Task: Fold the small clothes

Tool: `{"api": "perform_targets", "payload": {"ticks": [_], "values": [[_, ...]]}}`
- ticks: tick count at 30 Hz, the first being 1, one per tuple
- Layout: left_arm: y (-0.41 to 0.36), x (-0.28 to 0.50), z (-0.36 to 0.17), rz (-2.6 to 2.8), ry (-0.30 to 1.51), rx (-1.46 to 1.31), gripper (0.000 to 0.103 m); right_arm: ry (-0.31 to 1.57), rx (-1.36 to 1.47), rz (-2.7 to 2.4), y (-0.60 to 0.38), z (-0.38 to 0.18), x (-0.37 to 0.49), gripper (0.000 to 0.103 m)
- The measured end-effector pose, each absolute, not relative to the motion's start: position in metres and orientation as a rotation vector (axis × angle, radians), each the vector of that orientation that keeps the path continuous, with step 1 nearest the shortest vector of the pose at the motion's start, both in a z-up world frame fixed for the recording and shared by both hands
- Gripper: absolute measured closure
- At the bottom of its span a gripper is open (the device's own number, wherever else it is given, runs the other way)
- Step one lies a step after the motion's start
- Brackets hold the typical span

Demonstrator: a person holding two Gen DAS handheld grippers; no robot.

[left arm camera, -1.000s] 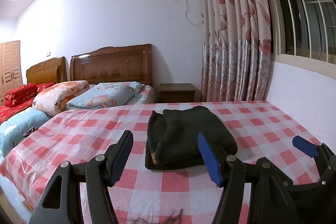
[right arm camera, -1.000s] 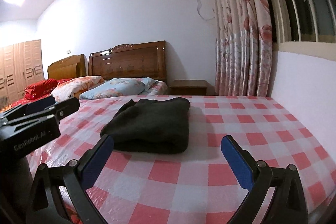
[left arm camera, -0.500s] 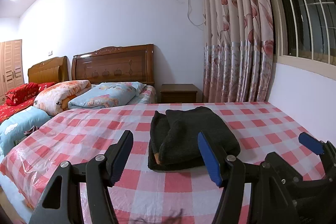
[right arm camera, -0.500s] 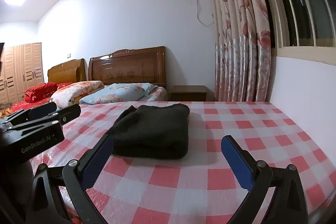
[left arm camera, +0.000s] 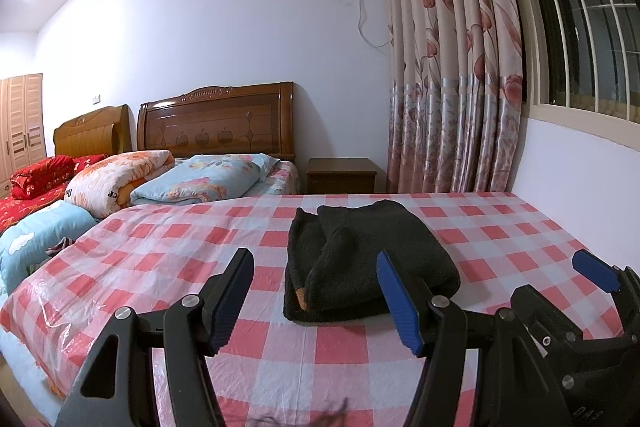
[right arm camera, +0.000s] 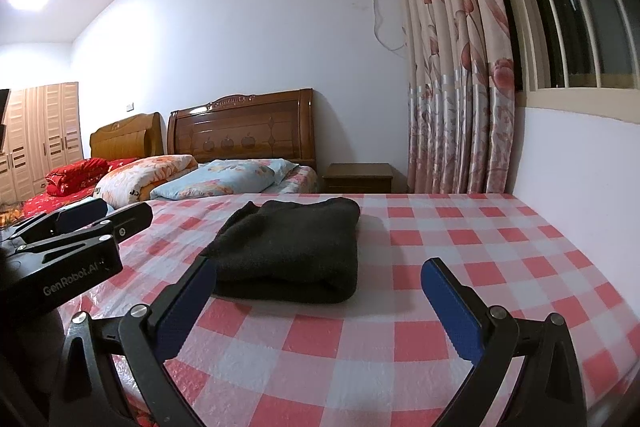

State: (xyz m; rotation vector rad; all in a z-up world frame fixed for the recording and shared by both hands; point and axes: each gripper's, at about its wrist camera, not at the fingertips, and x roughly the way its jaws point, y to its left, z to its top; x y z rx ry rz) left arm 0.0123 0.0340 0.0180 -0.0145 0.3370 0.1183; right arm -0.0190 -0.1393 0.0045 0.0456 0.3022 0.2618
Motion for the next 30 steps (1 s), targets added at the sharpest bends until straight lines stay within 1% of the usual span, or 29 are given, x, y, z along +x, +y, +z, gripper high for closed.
{"api": "perform_targets", "payload": {"ticks": [30], "values": [[0.0358, 0.008, 0.0106, 0.123, 0.332, -0.003, 0.038, 0.305, 0.042, 0.258, -0.1367, 0.0004, -0.0207, 0.0]]}}
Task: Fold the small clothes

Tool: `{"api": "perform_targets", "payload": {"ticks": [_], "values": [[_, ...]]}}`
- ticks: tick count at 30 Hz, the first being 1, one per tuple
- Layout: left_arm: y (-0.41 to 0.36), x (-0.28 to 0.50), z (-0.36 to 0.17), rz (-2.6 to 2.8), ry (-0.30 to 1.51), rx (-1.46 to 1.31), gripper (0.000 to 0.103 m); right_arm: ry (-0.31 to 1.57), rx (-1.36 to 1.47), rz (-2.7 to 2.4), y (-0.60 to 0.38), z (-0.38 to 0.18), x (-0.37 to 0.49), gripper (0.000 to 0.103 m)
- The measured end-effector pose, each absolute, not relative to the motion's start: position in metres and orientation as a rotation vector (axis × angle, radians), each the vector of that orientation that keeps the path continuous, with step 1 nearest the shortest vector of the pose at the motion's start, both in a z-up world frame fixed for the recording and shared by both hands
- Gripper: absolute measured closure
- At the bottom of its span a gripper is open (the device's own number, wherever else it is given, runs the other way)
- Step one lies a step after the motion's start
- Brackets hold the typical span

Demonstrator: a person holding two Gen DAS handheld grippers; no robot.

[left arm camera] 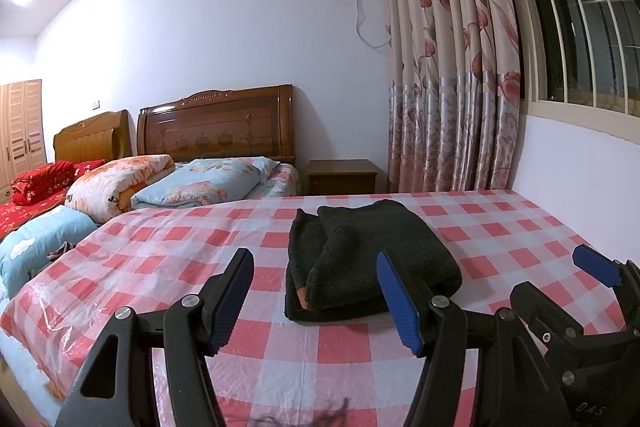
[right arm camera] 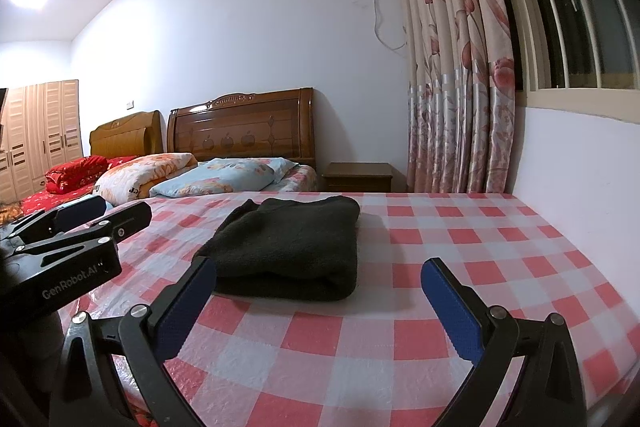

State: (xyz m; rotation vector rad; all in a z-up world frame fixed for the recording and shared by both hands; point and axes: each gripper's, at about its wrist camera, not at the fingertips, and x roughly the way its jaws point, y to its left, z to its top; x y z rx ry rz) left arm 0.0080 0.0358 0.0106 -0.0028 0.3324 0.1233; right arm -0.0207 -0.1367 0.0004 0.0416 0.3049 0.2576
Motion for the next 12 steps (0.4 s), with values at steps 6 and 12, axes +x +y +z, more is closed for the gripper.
{"api": "perform_targets", "payload": {"ticks": [6, 12], "values": [[0.0349, 0.0081, 0.0104, 0.125, 0.332, 0.0, 0.038, 0.305, 0.041, 0.257, -0.1364, 0.0005, -0.0208, 0.0], [0.0368, 0.0022, 0.0084, 0.17, 0.311, 0.013, 0.038, 0.309, 0.042, 0.256, -0.1374, 0.0, -0.0207, 0.0]]}}
